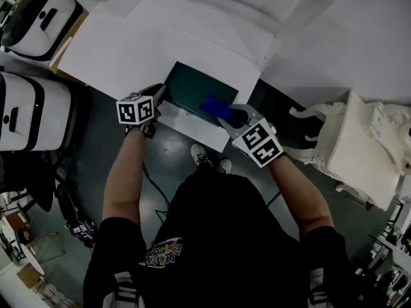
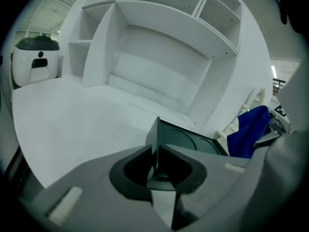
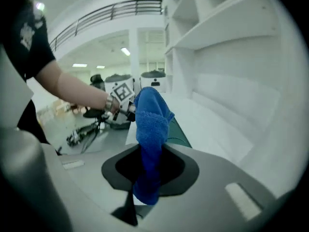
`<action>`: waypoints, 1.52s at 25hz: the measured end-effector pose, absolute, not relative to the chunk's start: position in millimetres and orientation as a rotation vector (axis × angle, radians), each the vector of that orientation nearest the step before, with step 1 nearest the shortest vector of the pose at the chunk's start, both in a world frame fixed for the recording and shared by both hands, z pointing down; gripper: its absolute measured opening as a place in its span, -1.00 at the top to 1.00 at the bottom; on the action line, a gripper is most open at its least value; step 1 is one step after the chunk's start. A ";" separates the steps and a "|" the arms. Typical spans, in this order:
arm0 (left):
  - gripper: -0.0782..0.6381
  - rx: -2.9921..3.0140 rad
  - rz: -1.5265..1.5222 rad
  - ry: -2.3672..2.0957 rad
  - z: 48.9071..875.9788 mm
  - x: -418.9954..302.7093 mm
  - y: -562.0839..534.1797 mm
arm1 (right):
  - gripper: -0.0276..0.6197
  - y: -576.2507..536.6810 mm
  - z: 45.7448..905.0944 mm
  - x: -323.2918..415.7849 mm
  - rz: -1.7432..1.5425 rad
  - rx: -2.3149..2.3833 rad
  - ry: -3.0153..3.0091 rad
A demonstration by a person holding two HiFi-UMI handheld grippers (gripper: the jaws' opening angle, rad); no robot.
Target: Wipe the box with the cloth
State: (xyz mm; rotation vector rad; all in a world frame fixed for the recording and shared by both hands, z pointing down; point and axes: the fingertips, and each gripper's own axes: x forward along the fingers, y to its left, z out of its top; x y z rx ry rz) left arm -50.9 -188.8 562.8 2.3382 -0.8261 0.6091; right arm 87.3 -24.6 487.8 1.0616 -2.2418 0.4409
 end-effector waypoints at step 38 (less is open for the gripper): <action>0.51 2.308 0.529 -0.347 565.6 -45.0 -189.5 | 0.64 -115.2 604.2 -114.0 1.708 1.444 -2.139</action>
